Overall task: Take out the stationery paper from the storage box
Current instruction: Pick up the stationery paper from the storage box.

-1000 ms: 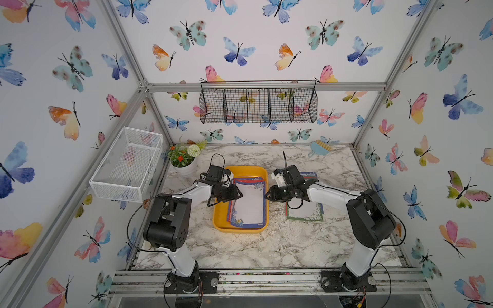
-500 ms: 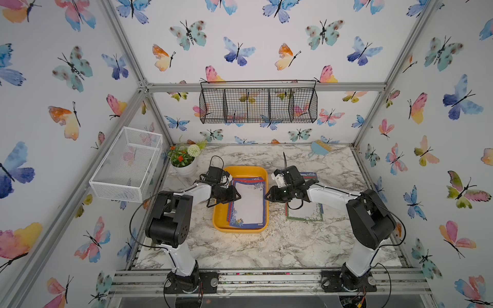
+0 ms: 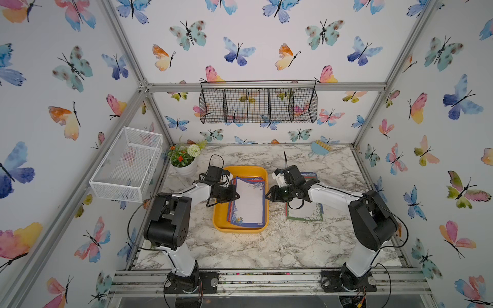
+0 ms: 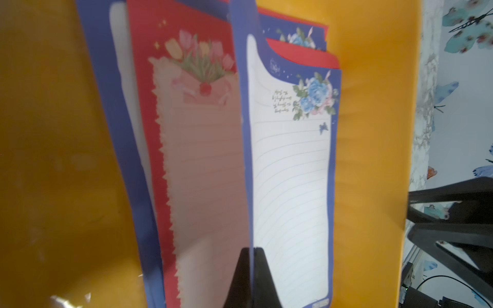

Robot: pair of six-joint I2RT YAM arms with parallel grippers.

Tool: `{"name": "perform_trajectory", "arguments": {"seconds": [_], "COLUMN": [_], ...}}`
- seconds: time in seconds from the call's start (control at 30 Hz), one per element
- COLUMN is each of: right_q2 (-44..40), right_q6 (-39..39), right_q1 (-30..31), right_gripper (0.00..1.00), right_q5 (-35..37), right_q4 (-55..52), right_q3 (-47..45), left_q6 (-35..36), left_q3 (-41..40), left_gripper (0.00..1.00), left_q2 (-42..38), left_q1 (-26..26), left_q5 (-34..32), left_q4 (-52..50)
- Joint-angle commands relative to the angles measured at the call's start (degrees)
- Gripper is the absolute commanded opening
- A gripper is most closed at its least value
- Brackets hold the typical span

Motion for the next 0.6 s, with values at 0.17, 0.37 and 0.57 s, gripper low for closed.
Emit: {"name": "perform_trajectory", "arguments": {"seconds": [0.17, 0.37, 0.57], "right_q2": [-8.8, -15.9, -25.5], "right_q6": [-6.5, -11.2, -17.6], "right_q1": [0.2, 0.1, 0.1], "right_gripper": [0.48, 0.54, 0.65], "right_q5": [10.3, 17.9, 16.7], "right_q4": [-6.5, -4.1, 7.3], "right_q3": [5.6, 6.2, 1.6], "left_q6": [4.1, 9.4, 12.5], "left_q3": [7.3, 15.8, 19.9], "left_gripper": [0.0, 0.0, 0.0], "left_q2": [-14.4, -20.3, -21.7], "left_q1": [-0.2, -1.5, -1.5], "left_q5": [0.4, -1.3, 0.5], "left_q4": [-3.0, -3.2, 8.4]}}
